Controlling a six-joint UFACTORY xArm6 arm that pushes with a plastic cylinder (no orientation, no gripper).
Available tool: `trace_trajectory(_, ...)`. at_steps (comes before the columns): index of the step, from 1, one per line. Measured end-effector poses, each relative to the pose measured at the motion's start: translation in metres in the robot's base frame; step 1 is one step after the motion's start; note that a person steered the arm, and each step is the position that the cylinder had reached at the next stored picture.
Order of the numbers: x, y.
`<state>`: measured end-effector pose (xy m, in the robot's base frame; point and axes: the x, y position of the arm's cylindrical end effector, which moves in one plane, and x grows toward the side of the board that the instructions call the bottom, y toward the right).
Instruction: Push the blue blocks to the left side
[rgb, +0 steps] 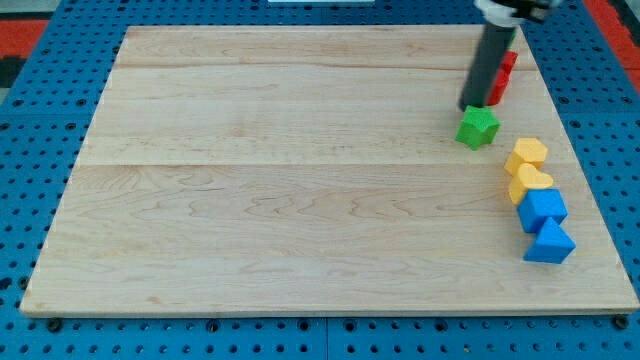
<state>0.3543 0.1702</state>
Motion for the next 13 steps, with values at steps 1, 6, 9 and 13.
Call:
trace_trajectory(1,0.001,0.117)
trace_trajectory(6,0.215,-0.009)
trace_trajectory(9,0.215,0.074)
trace_trajectory(13,0.199,0.102)
